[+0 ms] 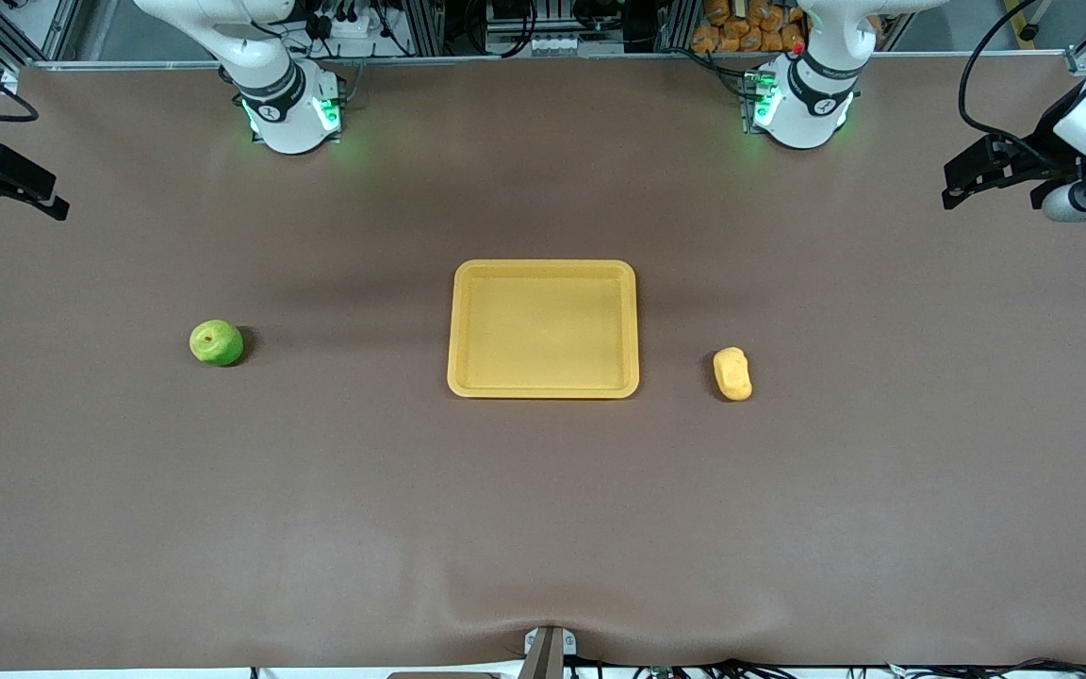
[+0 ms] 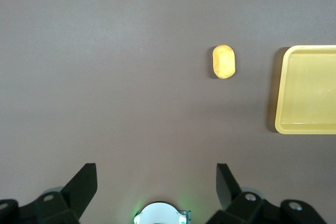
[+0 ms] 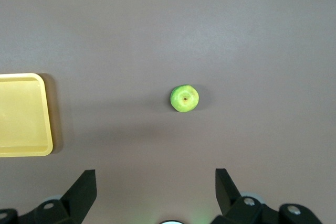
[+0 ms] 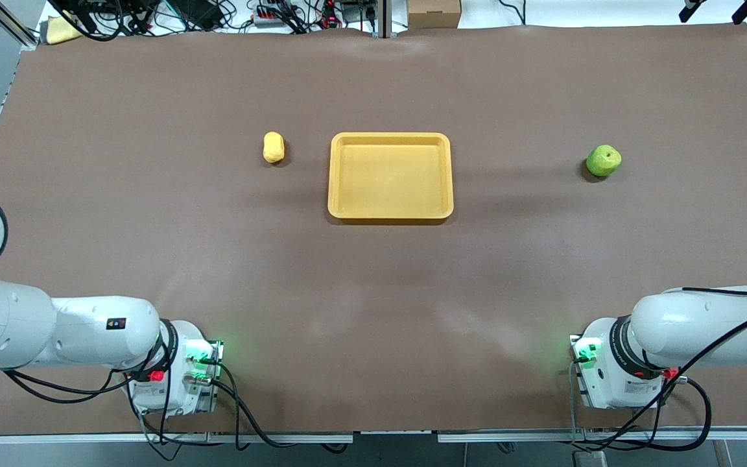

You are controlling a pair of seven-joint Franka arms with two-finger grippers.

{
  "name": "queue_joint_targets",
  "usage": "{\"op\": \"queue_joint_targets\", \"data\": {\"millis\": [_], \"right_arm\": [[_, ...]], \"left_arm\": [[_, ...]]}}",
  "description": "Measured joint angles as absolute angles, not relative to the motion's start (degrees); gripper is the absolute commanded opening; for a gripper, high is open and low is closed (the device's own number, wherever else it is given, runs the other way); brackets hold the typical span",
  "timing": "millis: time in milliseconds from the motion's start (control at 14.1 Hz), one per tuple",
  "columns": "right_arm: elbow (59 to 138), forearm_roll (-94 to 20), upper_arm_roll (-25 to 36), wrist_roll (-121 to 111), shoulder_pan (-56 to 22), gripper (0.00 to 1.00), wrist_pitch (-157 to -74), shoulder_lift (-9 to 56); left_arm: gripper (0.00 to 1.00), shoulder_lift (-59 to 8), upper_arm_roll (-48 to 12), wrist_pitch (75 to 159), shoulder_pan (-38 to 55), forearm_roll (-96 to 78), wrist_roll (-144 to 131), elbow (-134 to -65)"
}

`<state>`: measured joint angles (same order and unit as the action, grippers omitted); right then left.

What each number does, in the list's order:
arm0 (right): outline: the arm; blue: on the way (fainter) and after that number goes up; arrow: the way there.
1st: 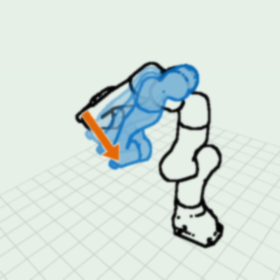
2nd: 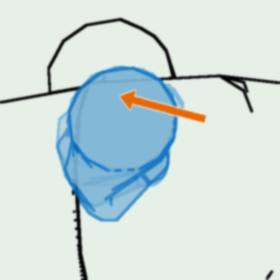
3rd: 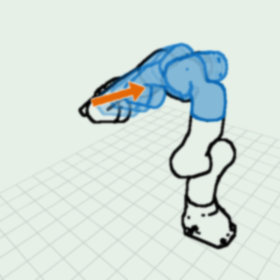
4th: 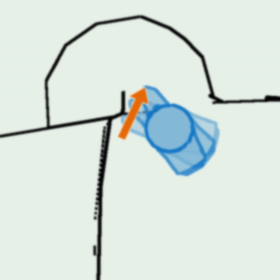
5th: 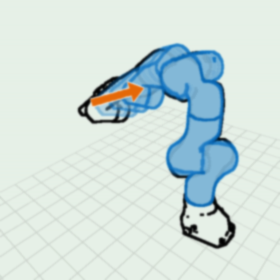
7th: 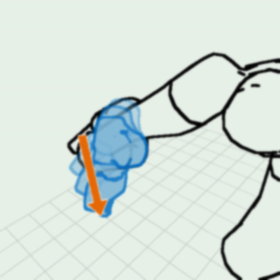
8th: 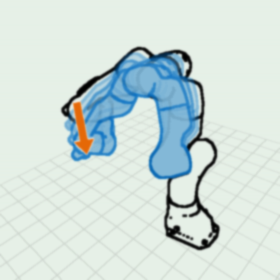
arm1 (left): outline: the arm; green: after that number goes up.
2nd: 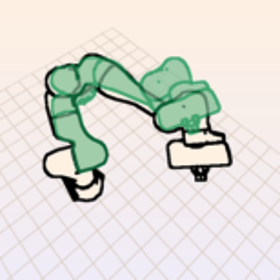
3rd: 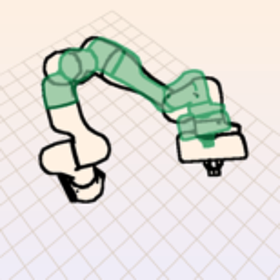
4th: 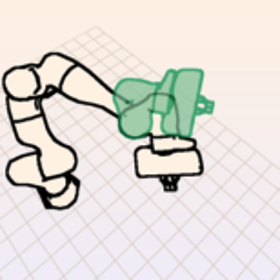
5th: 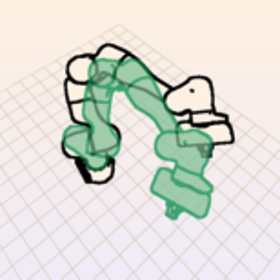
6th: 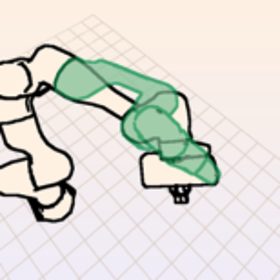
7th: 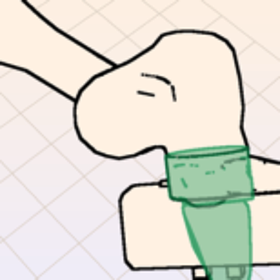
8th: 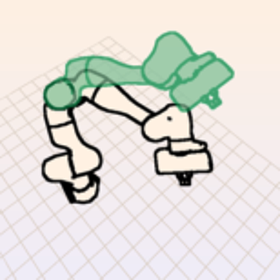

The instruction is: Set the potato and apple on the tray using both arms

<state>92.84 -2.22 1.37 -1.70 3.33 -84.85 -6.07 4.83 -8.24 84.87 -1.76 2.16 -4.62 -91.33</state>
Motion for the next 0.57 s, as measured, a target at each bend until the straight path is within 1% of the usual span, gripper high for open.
{"op": "queue_joint_targets", "data": {"millis": [356,569], "right_arm": [[92.91,-2.22,1.59,-1.70,3.56,1.00,-83.66,-5.86],[92.79,-2.18,1.92,-1.70,3.89,1.00,-83.55,-4.45]], "left_arm": [[1.00,4.68,-8.13,84.87,-1.95,2.16,-4.62,-91.32],[1.00,4.32,-8.13,84.90,-1.98,2.16,-4.62,-91.13]]}}
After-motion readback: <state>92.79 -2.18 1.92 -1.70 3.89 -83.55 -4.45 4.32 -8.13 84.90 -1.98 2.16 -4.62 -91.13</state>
